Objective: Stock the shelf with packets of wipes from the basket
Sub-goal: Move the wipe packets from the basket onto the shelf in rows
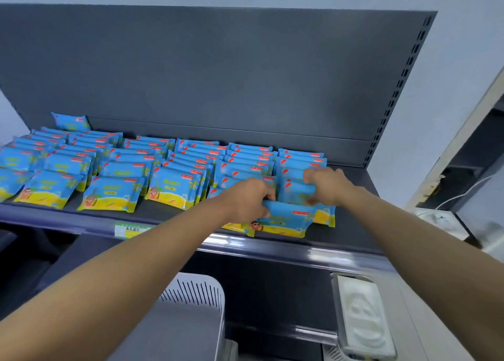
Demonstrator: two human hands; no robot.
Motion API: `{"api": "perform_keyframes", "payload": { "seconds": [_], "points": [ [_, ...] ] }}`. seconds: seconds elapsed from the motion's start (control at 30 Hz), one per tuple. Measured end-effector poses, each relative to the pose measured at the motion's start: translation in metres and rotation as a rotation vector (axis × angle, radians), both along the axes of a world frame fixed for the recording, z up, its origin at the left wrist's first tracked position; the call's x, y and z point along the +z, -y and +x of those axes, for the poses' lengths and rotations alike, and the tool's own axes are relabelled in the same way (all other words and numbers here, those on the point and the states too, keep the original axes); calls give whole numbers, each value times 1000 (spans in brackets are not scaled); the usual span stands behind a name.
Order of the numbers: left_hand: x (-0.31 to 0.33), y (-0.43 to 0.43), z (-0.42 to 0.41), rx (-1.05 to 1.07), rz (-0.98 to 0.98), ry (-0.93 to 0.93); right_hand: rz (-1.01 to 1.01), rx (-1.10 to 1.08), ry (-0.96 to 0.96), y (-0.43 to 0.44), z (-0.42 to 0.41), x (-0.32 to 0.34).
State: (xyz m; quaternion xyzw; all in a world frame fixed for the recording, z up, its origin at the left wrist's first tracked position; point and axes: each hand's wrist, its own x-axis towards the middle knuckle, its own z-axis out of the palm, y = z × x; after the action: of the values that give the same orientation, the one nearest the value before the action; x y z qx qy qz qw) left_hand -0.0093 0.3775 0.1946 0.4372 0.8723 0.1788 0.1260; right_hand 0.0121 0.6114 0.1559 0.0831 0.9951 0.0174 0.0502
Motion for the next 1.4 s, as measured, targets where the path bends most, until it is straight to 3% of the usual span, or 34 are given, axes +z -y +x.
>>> {"api": "perform_keyframes", "payload": {
  "seconds": [0.3,0.53,0.73,1.1,1.4],
  "points": [
    [-24,-55,-10,1,-54,-32,-390,-37,-122,-28,-11,7],
    [-43,-87,-23,-14,-127,-363,-366,-5,-299,-28,-5,20],
    [-49,-79,-22,-20,-56,-494,-296,93,-395,1,-8,28],
    [-2,78,-52,213,166,-568,-139,187,-511,123,-35,53],
    [41,262,-73,285,265,-704,-18,211,-656,292,-45,83]
  ]
}}
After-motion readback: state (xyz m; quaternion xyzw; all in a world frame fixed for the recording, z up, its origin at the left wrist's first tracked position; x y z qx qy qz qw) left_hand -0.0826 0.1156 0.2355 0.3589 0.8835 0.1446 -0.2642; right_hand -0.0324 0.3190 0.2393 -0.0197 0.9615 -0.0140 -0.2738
